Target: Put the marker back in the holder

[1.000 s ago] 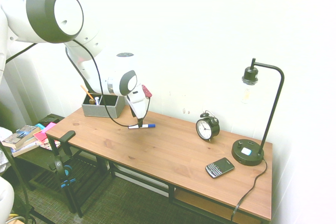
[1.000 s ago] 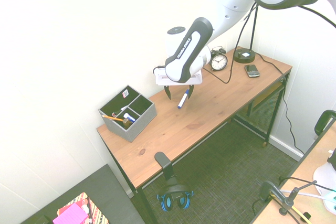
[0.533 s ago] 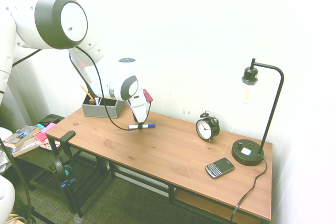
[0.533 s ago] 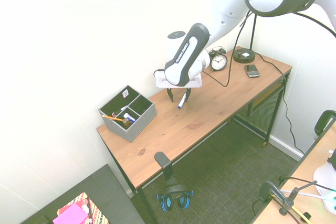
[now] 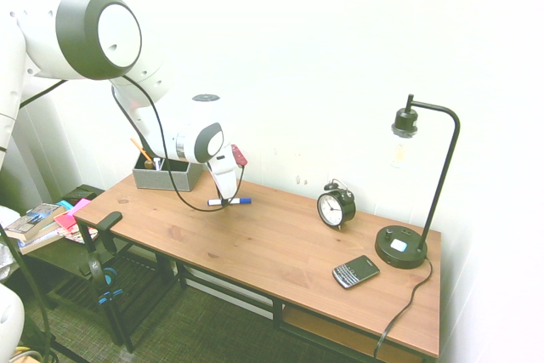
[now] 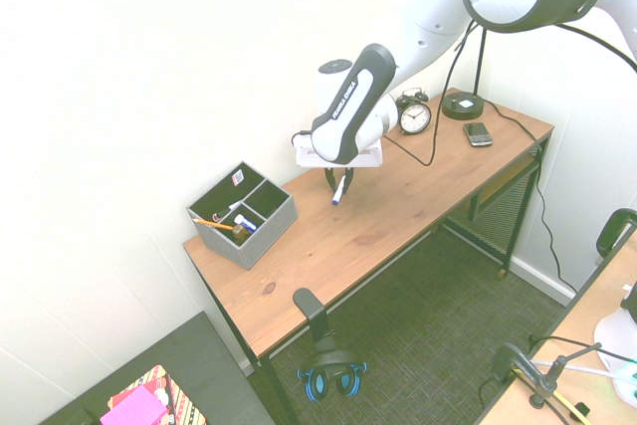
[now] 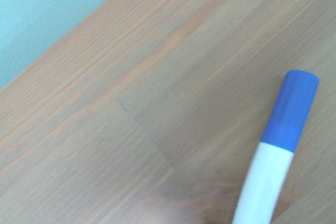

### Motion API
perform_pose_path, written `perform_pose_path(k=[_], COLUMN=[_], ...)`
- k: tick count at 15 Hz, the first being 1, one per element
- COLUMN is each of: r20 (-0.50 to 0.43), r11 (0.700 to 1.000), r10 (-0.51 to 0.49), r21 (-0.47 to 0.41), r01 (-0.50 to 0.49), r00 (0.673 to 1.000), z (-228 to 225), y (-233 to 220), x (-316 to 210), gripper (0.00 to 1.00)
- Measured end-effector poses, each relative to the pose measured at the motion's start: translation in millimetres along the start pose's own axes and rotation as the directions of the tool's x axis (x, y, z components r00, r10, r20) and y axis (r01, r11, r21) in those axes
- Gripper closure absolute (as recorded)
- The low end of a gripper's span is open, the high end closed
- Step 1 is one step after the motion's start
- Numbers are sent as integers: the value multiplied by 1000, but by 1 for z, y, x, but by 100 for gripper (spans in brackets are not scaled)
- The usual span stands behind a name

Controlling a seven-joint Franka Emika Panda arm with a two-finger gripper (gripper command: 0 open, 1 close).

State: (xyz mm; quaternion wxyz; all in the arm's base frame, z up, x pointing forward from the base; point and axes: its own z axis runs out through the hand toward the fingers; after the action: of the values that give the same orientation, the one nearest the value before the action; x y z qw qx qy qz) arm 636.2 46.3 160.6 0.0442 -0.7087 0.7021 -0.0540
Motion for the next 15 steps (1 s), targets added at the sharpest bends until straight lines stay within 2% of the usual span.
perform_pose_path(k=[5, 8, 9, 11, 13, 15], r20=[42, 217, 290, 418, 526, 603], r11=[1000, 999, 1000, 999, 996, 989], r10=[7, 2, 6, 29, 72, 112], r21=[19, 35, 21, -24, -86, -145], r01=[-8, -10, -12, -21, -32, -29], r00=[999, 976, 957, 908, 847, 790], z=[-16, -94, -122, -152, -150, -124], y=[-4, -11, -11, -10, -12, -16], x=[-9, -52, -64, -72, -77, -87], gripper=[100, 100, 100, 100, 100, 100])
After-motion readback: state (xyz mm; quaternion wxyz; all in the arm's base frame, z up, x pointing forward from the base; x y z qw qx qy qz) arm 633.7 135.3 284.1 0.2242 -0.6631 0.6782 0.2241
